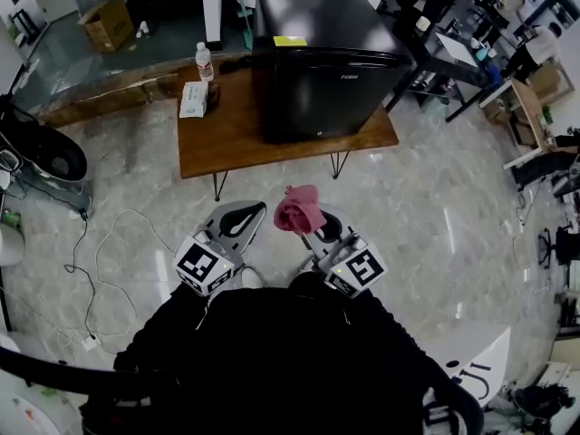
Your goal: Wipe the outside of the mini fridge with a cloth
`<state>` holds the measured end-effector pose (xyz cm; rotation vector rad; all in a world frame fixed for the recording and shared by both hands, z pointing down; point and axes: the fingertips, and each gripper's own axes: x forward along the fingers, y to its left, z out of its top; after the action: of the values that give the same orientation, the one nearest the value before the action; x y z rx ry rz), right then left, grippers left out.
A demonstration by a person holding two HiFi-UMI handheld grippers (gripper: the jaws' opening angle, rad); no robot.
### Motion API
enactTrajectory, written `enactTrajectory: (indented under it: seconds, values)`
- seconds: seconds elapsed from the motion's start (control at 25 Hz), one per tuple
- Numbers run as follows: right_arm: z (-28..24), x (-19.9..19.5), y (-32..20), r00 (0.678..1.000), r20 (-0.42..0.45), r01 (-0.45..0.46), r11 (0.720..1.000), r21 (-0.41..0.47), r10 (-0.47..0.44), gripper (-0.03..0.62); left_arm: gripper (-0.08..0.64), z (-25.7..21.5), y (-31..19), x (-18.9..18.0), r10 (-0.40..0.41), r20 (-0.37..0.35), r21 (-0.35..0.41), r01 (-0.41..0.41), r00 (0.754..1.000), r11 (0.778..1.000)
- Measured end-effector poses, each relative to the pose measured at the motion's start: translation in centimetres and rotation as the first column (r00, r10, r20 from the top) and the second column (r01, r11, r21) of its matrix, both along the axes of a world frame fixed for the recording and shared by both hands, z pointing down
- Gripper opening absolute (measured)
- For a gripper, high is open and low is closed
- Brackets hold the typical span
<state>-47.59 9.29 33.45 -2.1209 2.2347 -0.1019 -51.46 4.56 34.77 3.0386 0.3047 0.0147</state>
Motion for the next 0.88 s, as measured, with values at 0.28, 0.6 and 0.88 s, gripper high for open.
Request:
enactTrajectory:
  seconds: [0.28,0.6,0.88]
  values:
    - [-4.4,8.0,-3.7,0.991,-0.126,0.039,0.999,-0.032,-0.043,0.083,0.002,-3.8,-4.2,6.3,-0.07,-0.038,0.055,0.072,0.997,0.996]
    - [-8.4,20.6,-14.8,0.961,-0.253,0.093,0.991,-0.097,-0.115,0.087,0.002,-8.7,-11.5,15.9,-0.205,-0.056,0.127,0.211,0.977,0.969]
    - [-9.9,29.8,-25.9,0.888,-0.379,0.157,0.946,-0.283,-0.261,0.087,0.002,-12.7,-18.2,25.0,-0.37,-0.078,0.166,0.378,0.926,0.911]
